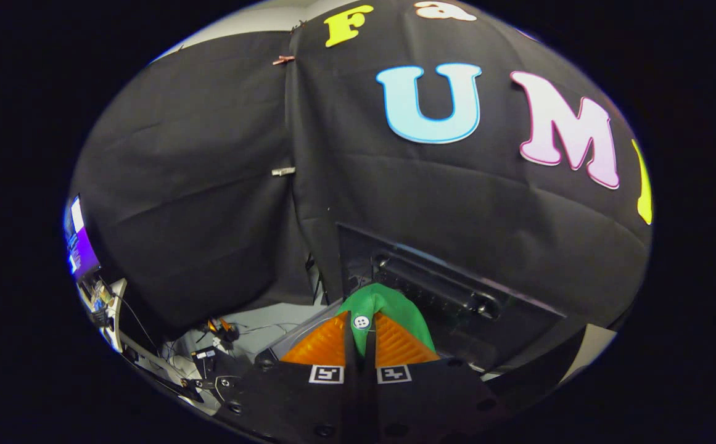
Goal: Put the clothes into the washing machine and then close the washing machine lid.
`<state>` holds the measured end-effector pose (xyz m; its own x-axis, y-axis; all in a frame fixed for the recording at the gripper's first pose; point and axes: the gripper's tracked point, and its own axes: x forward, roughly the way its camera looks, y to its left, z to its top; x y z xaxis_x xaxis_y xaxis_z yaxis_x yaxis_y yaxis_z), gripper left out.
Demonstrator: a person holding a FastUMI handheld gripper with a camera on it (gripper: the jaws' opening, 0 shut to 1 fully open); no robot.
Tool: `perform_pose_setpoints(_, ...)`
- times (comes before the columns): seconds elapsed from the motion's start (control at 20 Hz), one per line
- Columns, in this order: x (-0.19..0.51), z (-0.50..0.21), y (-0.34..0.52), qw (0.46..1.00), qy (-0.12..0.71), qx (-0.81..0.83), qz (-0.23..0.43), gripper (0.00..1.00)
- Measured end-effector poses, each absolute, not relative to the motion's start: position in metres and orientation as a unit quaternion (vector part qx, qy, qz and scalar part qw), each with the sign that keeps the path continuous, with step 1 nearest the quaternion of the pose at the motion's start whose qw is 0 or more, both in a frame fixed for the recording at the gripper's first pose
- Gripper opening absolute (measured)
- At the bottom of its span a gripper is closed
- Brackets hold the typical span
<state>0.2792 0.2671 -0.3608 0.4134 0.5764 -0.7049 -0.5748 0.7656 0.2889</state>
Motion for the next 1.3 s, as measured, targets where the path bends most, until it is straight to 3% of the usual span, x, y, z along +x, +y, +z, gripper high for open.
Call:
perform_pose_setpoints(0.55,0.260,-0.459,0.242,0.792,0.539,-0.043,0.284,0.05)
perform_pose_setpoints(0.85,0.249,-0.462,0.238,0.774,0.560,-0.048,0.292,0.11)
perform_pose_setpoints(0.9,0.248,-0.463,0.245,0.773,0.557,-0.044,0.301,0.19)
perform_pose_setpoints(1.2,0.251,-0.453,0.253,0.784,0.526,-0.060,0.325,0.98)
perform_pose_setpoints(1.3,0.259,-0.442,0.258,0.795,0.506,-0.047,0.331,0.98)
